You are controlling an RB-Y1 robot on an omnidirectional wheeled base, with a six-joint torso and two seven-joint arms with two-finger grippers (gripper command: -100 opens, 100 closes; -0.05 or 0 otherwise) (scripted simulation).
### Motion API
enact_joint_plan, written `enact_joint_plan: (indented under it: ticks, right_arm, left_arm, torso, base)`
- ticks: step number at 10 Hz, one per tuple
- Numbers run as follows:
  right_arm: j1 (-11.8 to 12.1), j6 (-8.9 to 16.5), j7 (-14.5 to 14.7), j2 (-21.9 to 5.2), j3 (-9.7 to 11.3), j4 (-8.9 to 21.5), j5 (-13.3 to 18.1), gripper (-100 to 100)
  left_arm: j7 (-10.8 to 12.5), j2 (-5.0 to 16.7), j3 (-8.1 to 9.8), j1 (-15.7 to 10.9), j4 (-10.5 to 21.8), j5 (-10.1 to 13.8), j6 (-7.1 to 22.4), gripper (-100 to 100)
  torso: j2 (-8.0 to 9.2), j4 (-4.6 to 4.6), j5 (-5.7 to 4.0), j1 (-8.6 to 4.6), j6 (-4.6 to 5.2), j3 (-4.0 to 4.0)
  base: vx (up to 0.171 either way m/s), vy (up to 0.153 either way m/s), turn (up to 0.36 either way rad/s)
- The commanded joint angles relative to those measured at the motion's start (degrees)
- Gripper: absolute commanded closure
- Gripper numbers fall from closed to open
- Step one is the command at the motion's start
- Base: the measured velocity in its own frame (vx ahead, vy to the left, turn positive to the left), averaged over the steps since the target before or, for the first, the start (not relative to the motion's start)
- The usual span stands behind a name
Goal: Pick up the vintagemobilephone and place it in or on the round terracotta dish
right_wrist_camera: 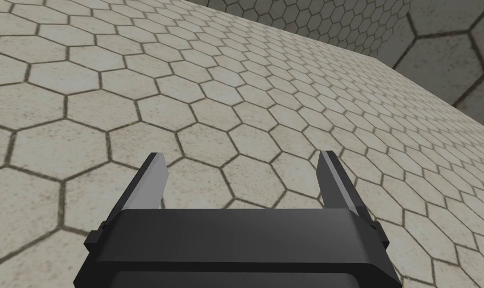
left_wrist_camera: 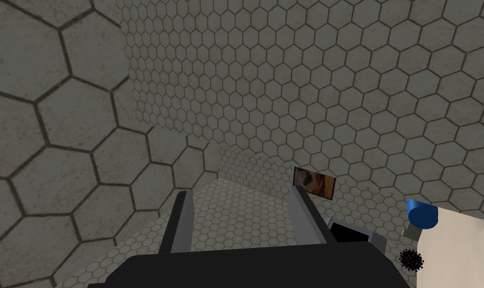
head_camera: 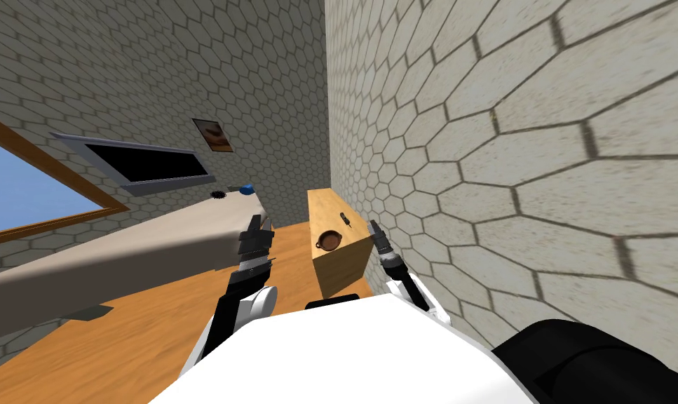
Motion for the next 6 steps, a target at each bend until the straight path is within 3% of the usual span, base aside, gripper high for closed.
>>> enact_joint_plan:
  ticks: [1,6]
  right_arm:
    - [0.40,0.21,1.68,-2.86,1.47,1.55,0.86,-100]
    - [1.14,0.04,4.72,-10.45,4.19,5.32,2.38,-100]
  left_arm:
    - [0.00,0.00,0.00,0.00,0.00,0.00,0.00,0]
    - [0.00,0.00,0.00,0.00,0.00,0.00,0.00,0]
  torso:
    - [0.00,0.00,0.00,0.00,0.00,0.00]
    - [0.08,0.01,0.01,0.11,0.00,0.04]
  base:
    - [-0.001,0.157,-0.008]
    - [-0.023,0.149,-0.015]
